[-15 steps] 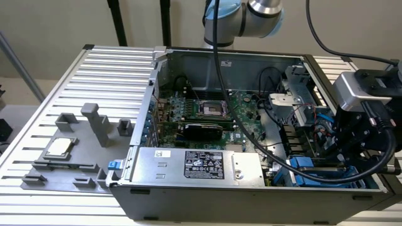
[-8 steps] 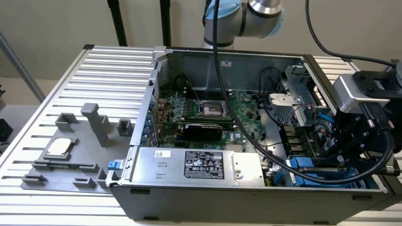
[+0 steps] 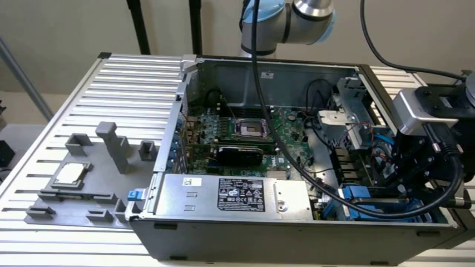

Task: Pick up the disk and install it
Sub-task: 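Insert the first disk wire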

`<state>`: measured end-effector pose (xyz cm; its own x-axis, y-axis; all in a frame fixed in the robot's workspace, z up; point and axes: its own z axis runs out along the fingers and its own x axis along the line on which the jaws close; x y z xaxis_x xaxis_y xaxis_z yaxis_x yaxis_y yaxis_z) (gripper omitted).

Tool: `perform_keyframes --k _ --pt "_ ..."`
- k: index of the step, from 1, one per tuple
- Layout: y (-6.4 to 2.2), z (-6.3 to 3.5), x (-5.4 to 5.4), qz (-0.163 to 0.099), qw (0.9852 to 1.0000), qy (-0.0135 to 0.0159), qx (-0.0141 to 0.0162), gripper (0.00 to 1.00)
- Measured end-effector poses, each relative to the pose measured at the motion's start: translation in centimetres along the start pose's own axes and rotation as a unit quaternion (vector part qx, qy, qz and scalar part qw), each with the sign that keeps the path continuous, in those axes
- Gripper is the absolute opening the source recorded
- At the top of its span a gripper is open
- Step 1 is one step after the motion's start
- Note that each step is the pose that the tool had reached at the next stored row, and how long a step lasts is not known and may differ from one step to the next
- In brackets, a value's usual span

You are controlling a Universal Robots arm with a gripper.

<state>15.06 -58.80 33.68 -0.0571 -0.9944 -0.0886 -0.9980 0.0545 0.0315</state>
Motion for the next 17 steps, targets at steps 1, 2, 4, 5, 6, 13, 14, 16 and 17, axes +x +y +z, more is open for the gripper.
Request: perform_keyframes --k 1,2,4,5,6,13,14,16,17 --pt "0.0 0.01 0.0 0.0 1.0 0.0 0.0 0.16" --pt "0.0 0.03 0.0 0.0 1.0 -0.0003 -0.0001 0.16" --pt "0.01 -0.06 0.0 0.0 1.0 -0.0006 0.0 0.18" --pt "0.01 -0.3 0.0 0.0 1.0 -0.0004 0.0 0.18" --pt "0.03 -0.58 -0.1 0.0 1.0 -0.0003 -0.0001 0.25" --pt "0.42 -2.47 -0.2 0.0 1.0 -0.0001 -0.0001 0.25" --pt "0.58 -2.69 -0.2 0.0 1.0 -0.0002 -0.0001 0.25" --pt "0.88 -3.23 -0.2 0.0 1.0 -0.0002 -0.0001 0.25" --pt "1.01 -3.56 -0.3 0.0 1.0 -0.0002 -0.0001 0.25"
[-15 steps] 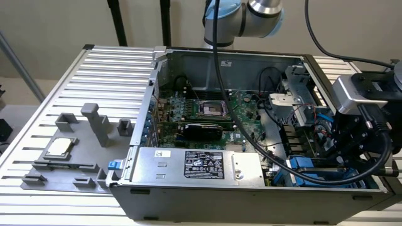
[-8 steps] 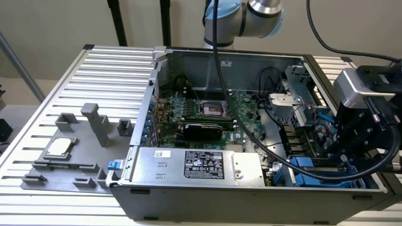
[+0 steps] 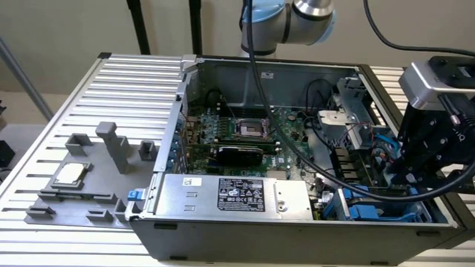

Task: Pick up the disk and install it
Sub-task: 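Insert the first disk wire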

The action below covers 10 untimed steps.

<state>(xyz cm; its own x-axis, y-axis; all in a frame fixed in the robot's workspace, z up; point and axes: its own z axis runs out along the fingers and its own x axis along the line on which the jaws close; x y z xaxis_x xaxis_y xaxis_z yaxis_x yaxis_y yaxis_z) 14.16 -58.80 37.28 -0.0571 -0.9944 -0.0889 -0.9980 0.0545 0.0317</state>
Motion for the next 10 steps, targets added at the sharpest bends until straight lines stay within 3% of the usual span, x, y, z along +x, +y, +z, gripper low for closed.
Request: perform_keyframes --k 7,10 --pt "0.31 -2.17 -0.8 0.0 1.0 -0.0001 0.0004 0.25" --pt "0.36 -2.32 -1.7 0.0 1.0 0.0 0.001 0.25"
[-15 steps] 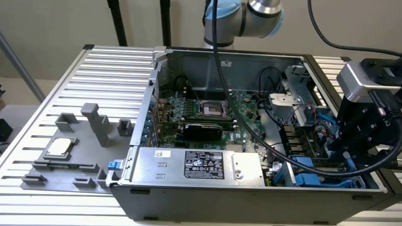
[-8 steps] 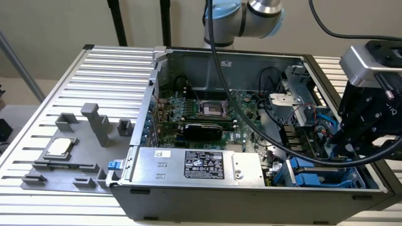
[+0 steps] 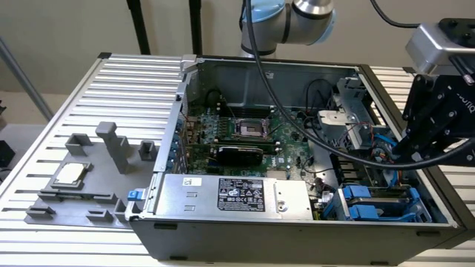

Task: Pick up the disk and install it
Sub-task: 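Insert the first disk wire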

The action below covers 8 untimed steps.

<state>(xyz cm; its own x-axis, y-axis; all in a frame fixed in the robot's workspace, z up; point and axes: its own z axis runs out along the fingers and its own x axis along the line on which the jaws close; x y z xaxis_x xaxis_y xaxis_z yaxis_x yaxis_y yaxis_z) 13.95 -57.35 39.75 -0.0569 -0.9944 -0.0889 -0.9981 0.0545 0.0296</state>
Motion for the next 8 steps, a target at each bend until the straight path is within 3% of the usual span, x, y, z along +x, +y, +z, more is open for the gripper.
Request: perform_keyframes --k 4,5,8 --pt "0.06 0.12 -1.3 0.0 1.0 0.001 0.0001 0.25" --pt "0.07 0.14 -1.4 0.0 1.0 0.0025 0.0002 0.25" --pt "0.08 0.34 -1.6 0.0 0.9999 0.0133 0.0008 0.39"
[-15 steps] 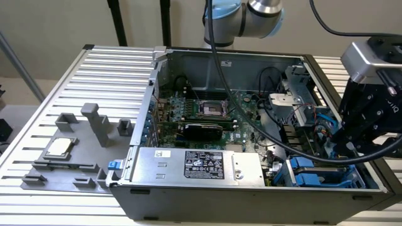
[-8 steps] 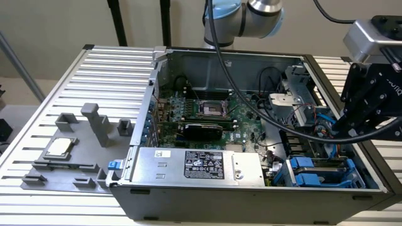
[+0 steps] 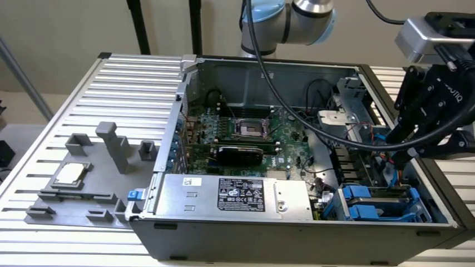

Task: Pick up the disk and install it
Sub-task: 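Insert the first disk wire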

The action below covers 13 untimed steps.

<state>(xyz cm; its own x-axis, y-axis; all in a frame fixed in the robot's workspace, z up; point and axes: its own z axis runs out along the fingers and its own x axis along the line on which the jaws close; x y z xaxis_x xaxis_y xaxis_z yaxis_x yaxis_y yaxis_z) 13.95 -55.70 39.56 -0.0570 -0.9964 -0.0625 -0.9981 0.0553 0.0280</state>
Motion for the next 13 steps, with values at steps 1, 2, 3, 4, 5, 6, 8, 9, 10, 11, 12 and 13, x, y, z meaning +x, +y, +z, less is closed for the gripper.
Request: perform_keyframes --k 1,2,3,4,5,6,8,9,10,11,12,13 --pt "0.0 0.09 -0.1 0.0 1.0 0.0034 0.0002 0.39" --pt "0.0 0.17 -0.1 0.0 1.0 0.007 0.0004 0.39" --pt "0.0 0.26 -0.2 0.0 0.9999 0.0107 0.0006 0.45" --pt "-0.01 0.33 -0.3 0.0 0.9999 0.0147 0.0008 0.45" --pt "-0.04 0.41 -0.4 0.0 0.9998 0.0189 0.0011 0.45" --pt "-0.08 0.48 -0.6 0.001 0.9997 0.0237 0.0013 0.45" --pt "-0.26 0.6 -0.9 0.001 0.9995 0.0326 0.0018 0.45" --pt "-0.36 0.68 -1.1 0.001 0.9993 0.0373 0.0021 0.45" --pt "-0.43 0.75 -1.3 0.001 0.9991 0.0419 0.0024 0.45" --pt "-0.5 0.82 -1.5 0.001 0.9989 0.0461 0.0026 0.45" --pt "-0.56 0.9 -1.6 0.001 0.9987 0.0504 0.0029 0.45" --pt "-0.6 0.99 -1.8 0.001 0.9985 0.0547 0.0031 0.45"
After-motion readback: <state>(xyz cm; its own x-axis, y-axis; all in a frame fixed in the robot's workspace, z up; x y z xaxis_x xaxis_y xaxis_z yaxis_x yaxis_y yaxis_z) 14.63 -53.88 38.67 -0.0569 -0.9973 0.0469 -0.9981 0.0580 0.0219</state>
